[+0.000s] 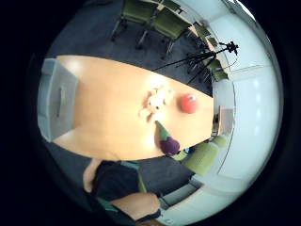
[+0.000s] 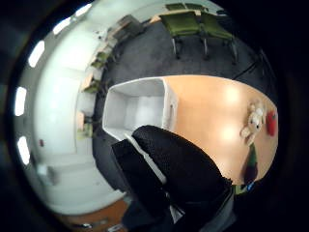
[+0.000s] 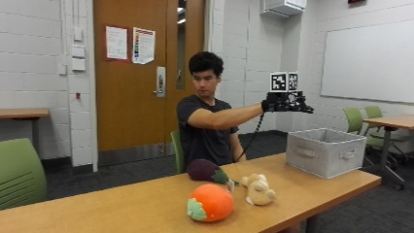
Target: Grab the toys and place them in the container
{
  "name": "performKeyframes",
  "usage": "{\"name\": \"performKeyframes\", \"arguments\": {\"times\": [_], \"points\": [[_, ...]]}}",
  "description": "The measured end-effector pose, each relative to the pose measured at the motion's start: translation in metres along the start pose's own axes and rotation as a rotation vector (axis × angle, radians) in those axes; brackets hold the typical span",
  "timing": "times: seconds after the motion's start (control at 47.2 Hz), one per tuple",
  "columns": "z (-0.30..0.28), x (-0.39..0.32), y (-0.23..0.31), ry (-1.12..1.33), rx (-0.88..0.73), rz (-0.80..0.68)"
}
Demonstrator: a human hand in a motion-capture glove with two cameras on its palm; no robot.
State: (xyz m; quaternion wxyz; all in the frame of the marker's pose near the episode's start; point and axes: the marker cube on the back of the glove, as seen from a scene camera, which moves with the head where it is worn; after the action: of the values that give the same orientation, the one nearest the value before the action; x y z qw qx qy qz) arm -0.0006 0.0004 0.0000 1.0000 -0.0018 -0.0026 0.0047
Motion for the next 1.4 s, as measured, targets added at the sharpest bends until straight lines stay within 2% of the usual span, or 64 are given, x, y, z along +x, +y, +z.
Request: {"name": "performKeyframes", "arguments": {"times": [0.509,0.826,1.102,1.399], "points": [[-0.005,0.016,0.005,-0.004,0.029,-0.009],[0.004,0.119,-0.005,-0.010,0.073,0.075],[0.063,0.203,-0.017,-0.054,0.035,0.165],[0.170,0.240,-0.027,-0.070,-0.101,0.194]]}}
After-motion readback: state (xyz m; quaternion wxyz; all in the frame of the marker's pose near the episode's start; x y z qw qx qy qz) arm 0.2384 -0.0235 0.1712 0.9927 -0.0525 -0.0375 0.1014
